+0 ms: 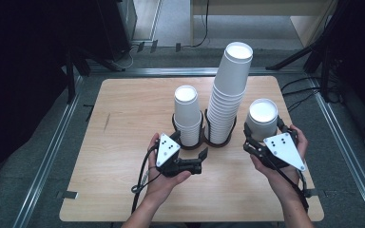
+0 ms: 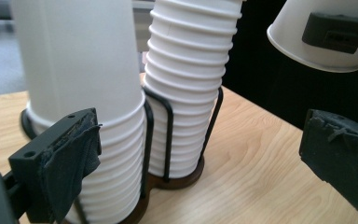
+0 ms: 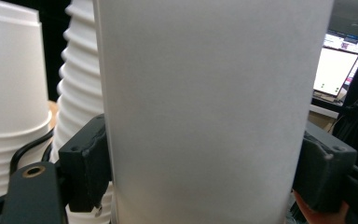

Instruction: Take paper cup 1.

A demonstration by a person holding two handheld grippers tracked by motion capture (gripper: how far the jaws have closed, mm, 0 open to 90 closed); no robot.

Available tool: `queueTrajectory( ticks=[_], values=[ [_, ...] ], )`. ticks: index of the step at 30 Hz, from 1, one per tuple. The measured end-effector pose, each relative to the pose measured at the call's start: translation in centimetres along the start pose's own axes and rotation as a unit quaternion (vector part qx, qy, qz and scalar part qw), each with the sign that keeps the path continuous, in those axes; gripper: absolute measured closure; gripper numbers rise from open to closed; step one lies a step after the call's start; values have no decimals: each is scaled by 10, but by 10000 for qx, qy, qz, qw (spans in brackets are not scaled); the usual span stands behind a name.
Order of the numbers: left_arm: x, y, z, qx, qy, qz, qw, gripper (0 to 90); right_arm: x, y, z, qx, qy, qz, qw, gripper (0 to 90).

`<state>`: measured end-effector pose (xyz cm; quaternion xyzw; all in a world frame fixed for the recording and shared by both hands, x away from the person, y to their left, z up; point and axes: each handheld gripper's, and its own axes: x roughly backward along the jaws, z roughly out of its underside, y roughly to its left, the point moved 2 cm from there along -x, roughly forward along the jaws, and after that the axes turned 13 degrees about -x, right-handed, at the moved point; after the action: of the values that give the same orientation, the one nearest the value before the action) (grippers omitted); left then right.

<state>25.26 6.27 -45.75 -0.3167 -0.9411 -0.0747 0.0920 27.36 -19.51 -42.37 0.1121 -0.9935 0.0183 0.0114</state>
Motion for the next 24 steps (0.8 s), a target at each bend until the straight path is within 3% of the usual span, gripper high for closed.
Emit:
queueTrajectory(
  ticks=[4,9,13,19,24],
  values=[
    [10,2,10,71,111,12,9999,0,2,7,10,43,74,-39,10000,183],
    [16,4,20,-46,283,87,9996,0,2,17,23,25,195,-163,9997,177],
    [18,7,25,56,303,82,9995,0,3,24,30,66,243,-228,9994,176],
    [19,9,26,-20,299,82,9995,0,1,36,42,395,297,-271,9984,176],
    [20,8,26,-25,289,171,9994,0,0,47,54,981,293,-280,9944,176]
  ],
)
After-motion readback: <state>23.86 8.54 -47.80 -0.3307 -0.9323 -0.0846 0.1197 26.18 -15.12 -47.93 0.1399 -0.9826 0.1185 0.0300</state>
